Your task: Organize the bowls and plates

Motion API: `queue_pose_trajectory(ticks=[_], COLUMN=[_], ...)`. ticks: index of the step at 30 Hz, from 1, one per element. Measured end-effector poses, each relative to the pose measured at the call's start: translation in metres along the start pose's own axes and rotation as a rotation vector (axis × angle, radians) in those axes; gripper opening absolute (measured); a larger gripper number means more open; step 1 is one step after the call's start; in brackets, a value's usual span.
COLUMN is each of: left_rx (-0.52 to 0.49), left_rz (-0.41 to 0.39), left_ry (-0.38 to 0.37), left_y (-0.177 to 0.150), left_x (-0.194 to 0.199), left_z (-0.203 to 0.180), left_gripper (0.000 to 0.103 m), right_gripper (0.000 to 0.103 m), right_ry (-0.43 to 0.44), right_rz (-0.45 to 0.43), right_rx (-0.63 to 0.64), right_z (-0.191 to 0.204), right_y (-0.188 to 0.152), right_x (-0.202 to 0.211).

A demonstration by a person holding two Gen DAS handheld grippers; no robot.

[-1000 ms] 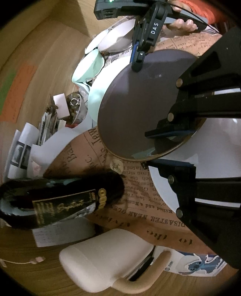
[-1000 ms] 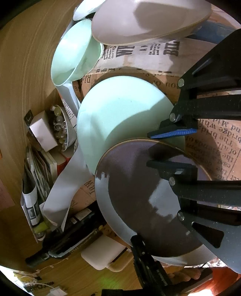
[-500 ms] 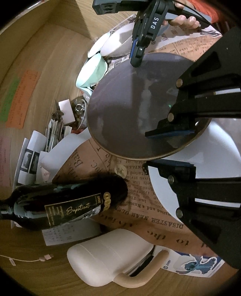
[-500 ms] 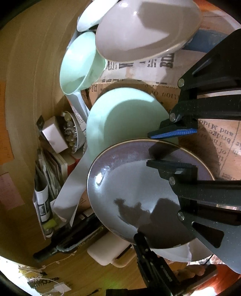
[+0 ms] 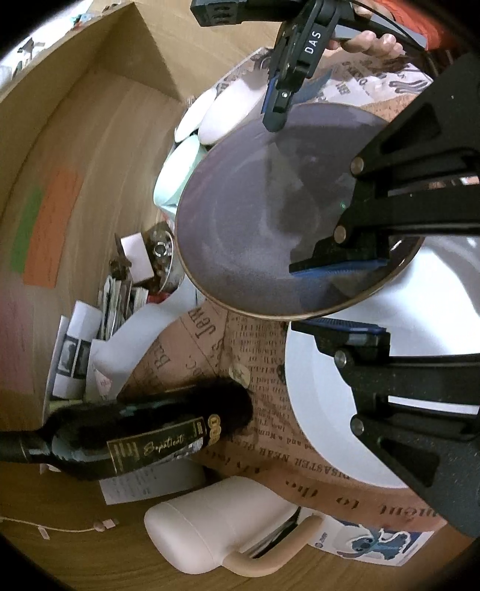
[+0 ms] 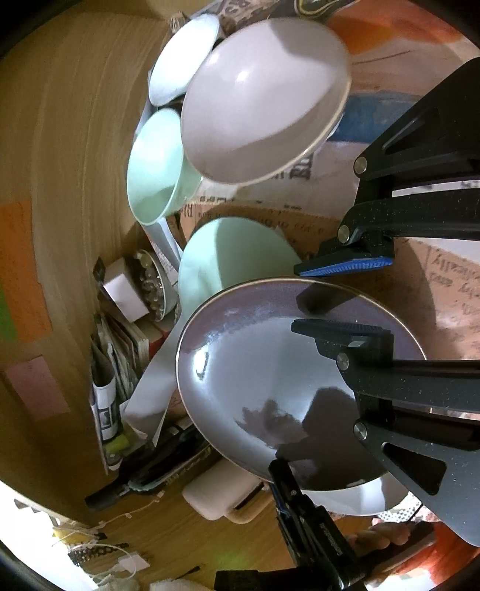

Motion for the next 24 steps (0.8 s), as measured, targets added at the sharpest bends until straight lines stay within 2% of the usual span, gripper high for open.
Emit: queue_pose_trajectory(ticks=[24], left_rx=[-0.065], left_rz=[-0.015], left_ry=[-0.076], left_y=[-0.018], left_x=[0.016], left_z=[-0.064], left_gripper=[0.021], right_gripper=[0.021], right_ry=[-0.050], right_rz=[-0.055], right_rx=[-0.066], right_z=[-0.038], right_y=[-0.041], right_x=[0.060])
Point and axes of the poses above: each gripper's, at about its wrist camera, not at the fingertips, and x roughly against the way its jaws point, z to its left, y to its top, the point moved 2 cm from there along -x, roughly the way its jaws point, and after that the axes turned 8 degrees about -x, right-handed, at the moved point
